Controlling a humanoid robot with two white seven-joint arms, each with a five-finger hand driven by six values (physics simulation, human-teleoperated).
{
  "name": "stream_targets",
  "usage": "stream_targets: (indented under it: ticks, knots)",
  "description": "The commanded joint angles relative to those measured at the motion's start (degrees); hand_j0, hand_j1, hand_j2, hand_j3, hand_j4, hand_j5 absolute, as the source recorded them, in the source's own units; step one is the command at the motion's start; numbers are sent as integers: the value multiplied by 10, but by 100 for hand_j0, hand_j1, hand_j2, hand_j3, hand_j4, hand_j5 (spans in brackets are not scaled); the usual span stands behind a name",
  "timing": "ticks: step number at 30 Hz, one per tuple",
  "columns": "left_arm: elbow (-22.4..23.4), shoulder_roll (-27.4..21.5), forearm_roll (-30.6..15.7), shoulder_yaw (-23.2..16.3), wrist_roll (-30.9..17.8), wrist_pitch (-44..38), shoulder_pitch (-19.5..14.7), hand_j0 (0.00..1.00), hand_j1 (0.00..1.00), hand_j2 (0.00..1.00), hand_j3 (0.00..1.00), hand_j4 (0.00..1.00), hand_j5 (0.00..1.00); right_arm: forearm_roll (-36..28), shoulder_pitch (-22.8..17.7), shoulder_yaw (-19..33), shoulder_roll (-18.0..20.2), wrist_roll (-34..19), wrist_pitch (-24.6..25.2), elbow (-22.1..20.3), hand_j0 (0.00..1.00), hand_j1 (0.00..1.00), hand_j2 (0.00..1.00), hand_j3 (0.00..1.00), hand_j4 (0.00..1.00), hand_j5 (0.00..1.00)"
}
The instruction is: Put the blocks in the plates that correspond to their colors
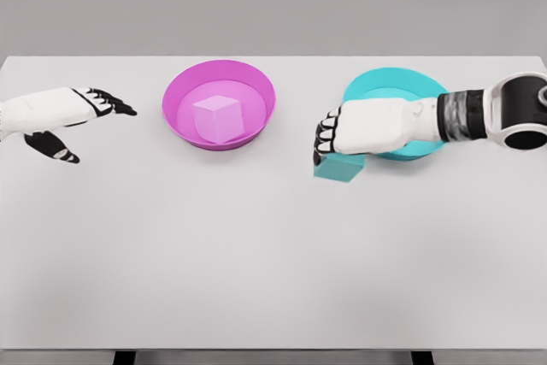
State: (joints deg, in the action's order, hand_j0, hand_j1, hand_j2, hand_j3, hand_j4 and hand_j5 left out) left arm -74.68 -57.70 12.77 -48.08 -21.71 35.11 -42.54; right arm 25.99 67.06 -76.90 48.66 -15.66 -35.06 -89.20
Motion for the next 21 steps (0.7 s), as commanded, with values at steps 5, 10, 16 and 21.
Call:
stream_targets:
  ticks: [5, 10, 16, 21]
  knots:
    - [38, 22, 9, -1, -4, -1, 1, 100, 100, 100, 100, 100, 100, -9, 0, 51, 9, 0, 1, 25, 59, 59, 59, 59, 59, 59]
    - [42, 25, 9, 1, -15, -1, 1, 100, 100, 100, 100, 100, 100, -12, 3, 68, 9, 0, 1, 61, 59, 59, 59, 59, 59, 59]
    - [54, 25, 9, 2, -16, -1, 0, 100, 100, 100, 100, 100, 100, -12, 5, 82, 7, -1, 1, 136, 59, 59, 59, 59, 59, 59]
    - [55, 25, 13, 3, -16, -1, 0, 100, 100, 100, 100, 100, 100, -4, 3, 80, -4, -2, 1, 188, 59, 59, 59, 59, 59, 59]
